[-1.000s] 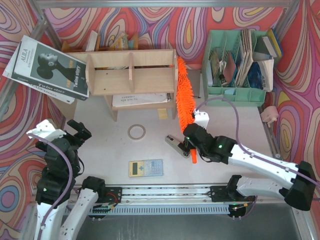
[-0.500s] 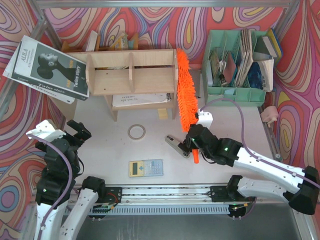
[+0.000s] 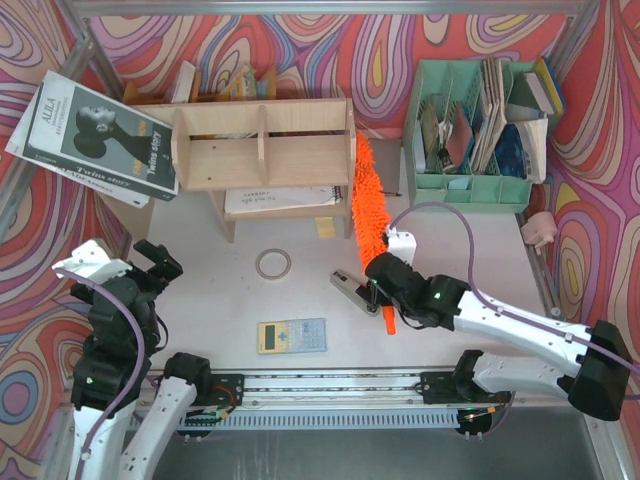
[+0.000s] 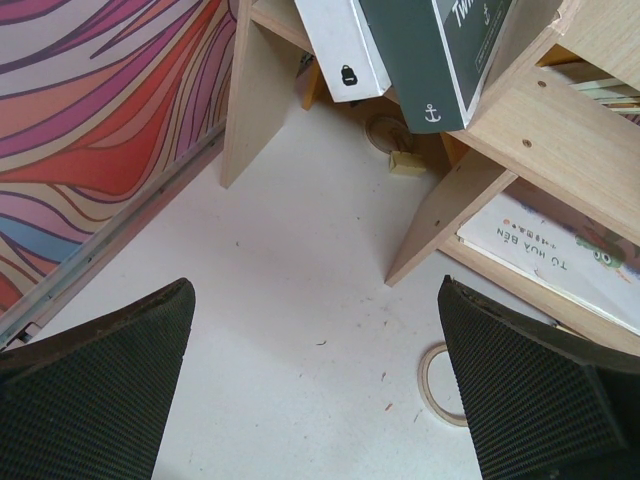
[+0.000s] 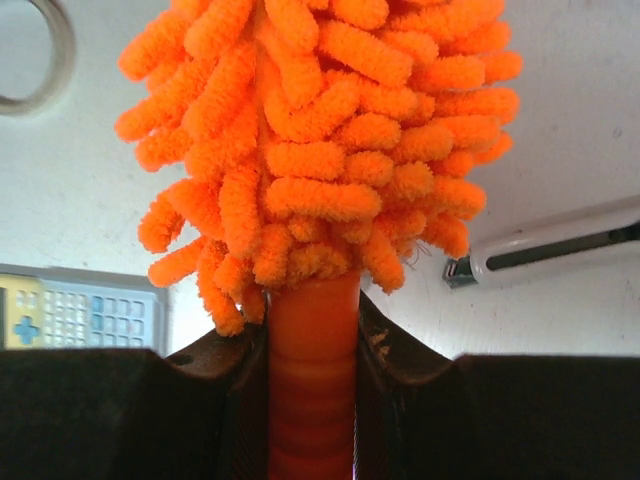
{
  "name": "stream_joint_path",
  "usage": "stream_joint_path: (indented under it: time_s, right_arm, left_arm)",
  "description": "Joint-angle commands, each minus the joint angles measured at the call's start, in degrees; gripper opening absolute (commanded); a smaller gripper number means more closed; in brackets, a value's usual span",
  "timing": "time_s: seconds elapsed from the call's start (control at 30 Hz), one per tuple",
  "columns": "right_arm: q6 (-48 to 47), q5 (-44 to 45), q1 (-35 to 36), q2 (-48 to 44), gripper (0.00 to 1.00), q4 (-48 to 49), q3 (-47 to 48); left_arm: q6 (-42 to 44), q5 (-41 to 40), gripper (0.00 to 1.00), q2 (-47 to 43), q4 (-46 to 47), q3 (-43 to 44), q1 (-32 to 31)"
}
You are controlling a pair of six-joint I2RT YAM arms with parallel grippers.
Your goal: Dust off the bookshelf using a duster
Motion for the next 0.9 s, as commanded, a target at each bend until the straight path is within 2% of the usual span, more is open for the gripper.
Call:
stream_joint_path:
  time_s: [0.0, 0.17, 0.33, 0.87]
  right_arm:
    - [-4.0, 3.4, 0.1, -4.2, 0.00, 4.5, 6.6]
    - [-6.4, 4.5, 0.1, -7.7, 0.00, 4.9, 9.7]
    - [-5.9, 3.9, 0.1, -10.2, 0.00, 5.3, 8.3]
    - [2.3, -2.7, 0.1, -4.8, 0.00, 4.6, -3.0]
  left_arm:
    - [-0.2, -0.1, 0.99, 0.0, -0.1, -0.6, 0.3]
    - [-0.2, -0.3, 0.99, -0.3, 0.0, -0.7, 0.3]
    - [-0.2, -0.2, 0.98, -0.1, 0.0, -0.7, 0.3]
    - [-0.2, -0.1, 0.98, 0.1, 0.0, -0.7, 0.3]
